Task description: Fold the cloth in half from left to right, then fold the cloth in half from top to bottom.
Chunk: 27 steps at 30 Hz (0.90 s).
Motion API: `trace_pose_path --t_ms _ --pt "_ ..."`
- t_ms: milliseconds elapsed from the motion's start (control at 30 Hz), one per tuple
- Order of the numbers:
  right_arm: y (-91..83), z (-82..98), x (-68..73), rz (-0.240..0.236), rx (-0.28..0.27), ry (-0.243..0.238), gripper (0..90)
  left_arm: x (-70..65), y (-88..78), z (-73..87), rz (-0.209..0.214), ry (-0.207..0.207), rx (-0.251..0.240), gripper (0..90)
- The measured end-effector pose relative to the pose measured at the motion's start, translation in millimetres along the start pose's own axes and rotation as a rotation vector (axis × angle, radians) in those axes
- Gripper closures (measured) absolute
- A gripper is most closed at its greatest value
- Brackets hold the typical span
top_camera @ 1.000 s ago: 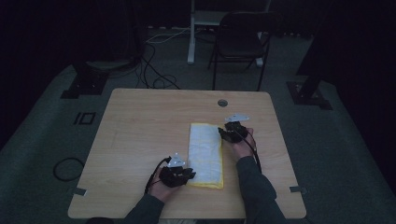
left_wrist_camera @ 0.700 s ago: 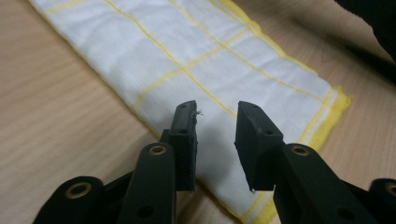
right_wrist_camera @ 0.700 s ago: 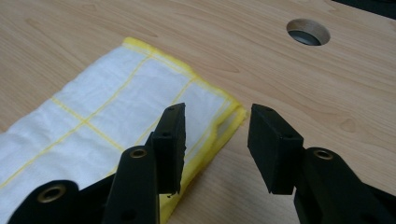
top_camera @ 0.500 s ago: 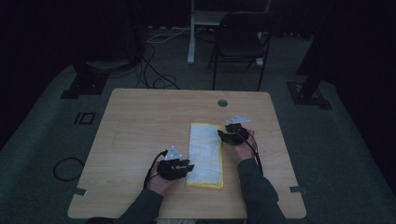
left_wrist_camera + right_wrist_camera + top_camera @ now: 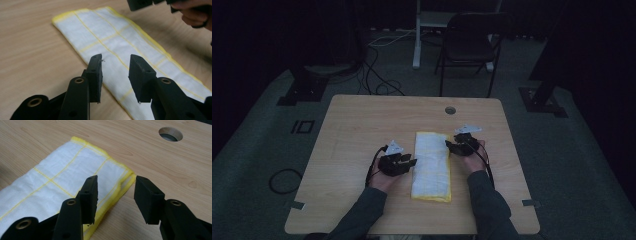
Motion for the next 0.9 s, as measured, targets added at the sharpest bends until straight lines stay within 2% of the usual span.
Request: trace_pose_path --t_ms 233,300,567,900 --pt "-0.2 1.3 0.1 -0.004 -0.001 0.001 53.4 15.2 8.7 -10.7 -0.030 -0.023 -0.004 62.7" --pt "-0.4 1.5 0.1 -0.004 -0.002 0.003 53.2 23.7 14.1 -19.9 -0.049 -0.040 -0.012 62.4" --pt "2.3 3.9 -3.4 -0.002 0.004 0.018 53.5 37.1 26.1 -38.4 -0.076 -0.025 -0.030 60.6" --pt "9.8 5.8 -5.3 -0.013 0.009 0.053 54.1 52.1 43.5 -51.5 -0.110 -0.044 -0.035 57.9"
Point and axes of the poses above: each handheld gripper's, and its own axes: y roughly forward along the jaws, z roughly out of its underside, x roughly to its left, the point moved 10 cm from there along y, roughly forward along the jaws, and after that the axes turned 10 degrees about -y, right-handed, at the moved point
